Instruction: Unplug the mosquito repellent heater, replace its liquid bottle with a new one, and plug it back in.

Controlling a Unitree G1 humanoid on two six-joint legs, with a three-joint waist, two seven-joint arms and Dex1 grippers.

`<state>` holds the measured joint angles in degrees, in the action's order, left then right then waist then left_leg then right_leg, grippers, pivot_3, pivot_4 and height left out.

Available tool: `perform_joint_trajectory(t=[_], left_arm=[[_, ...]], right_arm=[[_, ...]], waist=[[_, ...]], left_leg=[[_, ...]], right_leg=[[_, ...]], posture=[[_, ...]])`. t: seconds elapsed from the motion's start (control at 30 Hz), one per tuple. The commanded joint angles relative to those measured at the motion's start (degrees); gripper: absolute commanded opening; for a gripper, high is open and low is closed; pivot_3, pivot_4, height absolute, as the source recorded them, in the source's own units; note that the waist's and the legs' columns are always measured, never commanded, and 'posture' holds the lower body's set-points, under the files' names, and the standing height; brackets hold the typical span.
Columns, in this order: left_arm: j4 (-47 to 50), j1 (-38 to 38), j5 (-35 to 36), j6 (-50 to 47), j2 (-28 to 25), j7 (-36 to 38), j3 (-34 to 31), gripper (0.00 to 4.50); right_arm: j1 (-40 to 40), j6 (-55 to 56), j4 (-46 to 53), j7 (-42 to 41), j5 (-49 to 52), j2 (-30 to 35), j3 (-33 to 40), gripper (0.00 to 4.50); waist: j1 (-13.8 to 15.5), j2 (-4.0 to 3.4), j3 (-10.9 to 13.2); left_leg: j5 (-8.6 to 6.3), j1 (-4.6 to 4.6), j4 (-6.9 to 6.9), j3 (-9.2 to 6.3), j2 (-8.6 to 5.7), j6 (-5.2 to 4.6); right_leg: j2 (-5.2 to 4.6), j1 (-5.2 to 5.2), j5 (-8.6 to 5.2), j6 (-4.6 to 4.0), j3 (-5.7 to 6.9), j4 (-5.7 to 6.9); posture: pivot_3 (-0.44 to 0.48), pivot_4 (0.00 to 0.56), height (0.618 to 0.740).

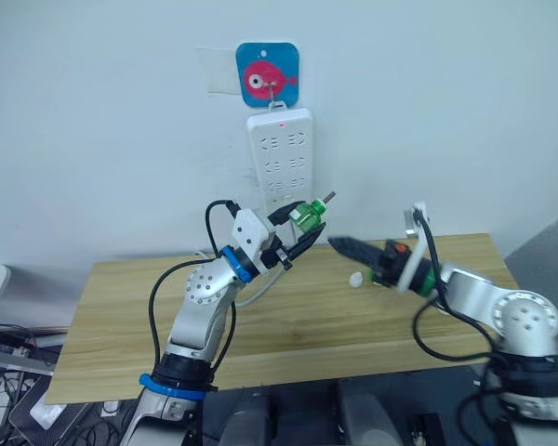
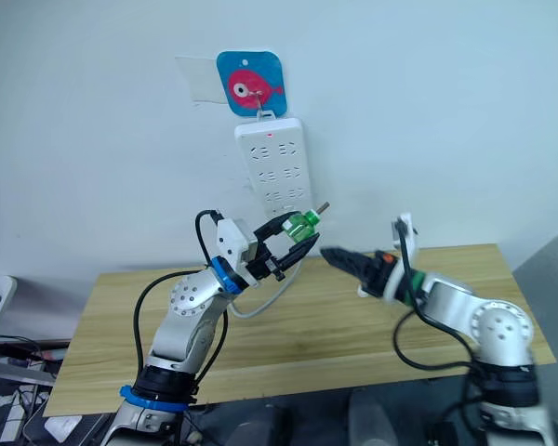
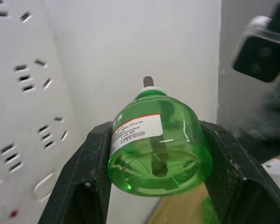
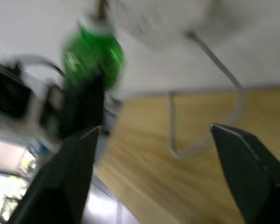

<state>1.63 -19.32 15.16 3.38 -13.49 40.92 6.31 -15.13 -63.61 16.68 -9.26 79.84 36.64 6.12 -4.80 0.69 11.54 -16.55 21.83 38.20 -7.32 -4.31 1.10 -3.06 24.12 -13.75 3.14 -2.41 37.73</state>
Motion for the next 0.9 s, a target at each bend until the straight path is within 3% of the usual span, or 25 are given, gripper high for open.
perform_joint_trajectory(t=[0.03, 0.1, 0.2, 0.43, 0.9], left_arm=[[3.05, 0.39, 2.57, -2.0, -1.38, 2.9, 0.27, 2.26], [3.63, 0.98, 3.22, -2.99, -2.28, 4.35, 0.56, 2.26], [3.27, 1.44, 2.92, -2.67, -2.12, 4.59, 0.9, 2.26], [4.73, 2.67, 2.45, -2.92, -1.41, 4.49, 2.15, 2.26], [9.06, 6.45, 2.57, -5.35, -2.75, 3.68, 2.35, 2.26]], right_arm=[[3.09, 2.64, 1.29, -12.53, -13.19, 11.76, -1.93, 4.45], [4.48, 8.91, -4.93, -18.18, -26.08, 20.61, -5.4, 4.45], [2.52, 14.55, -14.37, -21.28, -37.78, 25.23, -9.26, 4.45], [-6.95, 19.54, -31.59, -28.48, -53.75, 21.55, -16.55, 4.45], [-20.58, 21.32, -56.71, -37.12, -68.14, 12.44, -18.09, 4.45]], waist=[[0.01, -0.03, 0.03], [0.0, 0.0, 0.04], [-0.16, 0.09, 0.18], [-0.09, 0.18, 0.32], [0.31, 0.17, 0.39]], left_leg=[[0.0, 0.0, 0.01, 0.02, 0.0, -0.01], [0.0, -0.02, 0.02, 0.07, -0.03, -0.03], [0.01, -0.11, 0.06, 0.22, 0.14, -0.02], [0.02, -0.13, 0.03, 0.29, 0.1, -0.02], [0.02, -0.1, 0.0, 0.21, 0.04, -0.02]], right_leg=[[0.0, -0.01, 0.0, 0.0, 0.0, -0.01], [0.01, -0.03, -0.01, 0.02, 0.0, -0.02], [0.01, -0.04, -0.01, 0.02, -0.09, 0.0], [-0.03, -0.04, 0.0, 0.01, -0.17, -0.02], [-0.08, -0.04, 0.01, 0.0, -0.15, -0.03]], posture=[[-0.154, 0.21, 0.74], [-0.154, 0.21, 0.74], [-0.155, 0.211, 0.74], [-0.131, 0.21, 0.74], [-0.079, 0.216, 0.74]])
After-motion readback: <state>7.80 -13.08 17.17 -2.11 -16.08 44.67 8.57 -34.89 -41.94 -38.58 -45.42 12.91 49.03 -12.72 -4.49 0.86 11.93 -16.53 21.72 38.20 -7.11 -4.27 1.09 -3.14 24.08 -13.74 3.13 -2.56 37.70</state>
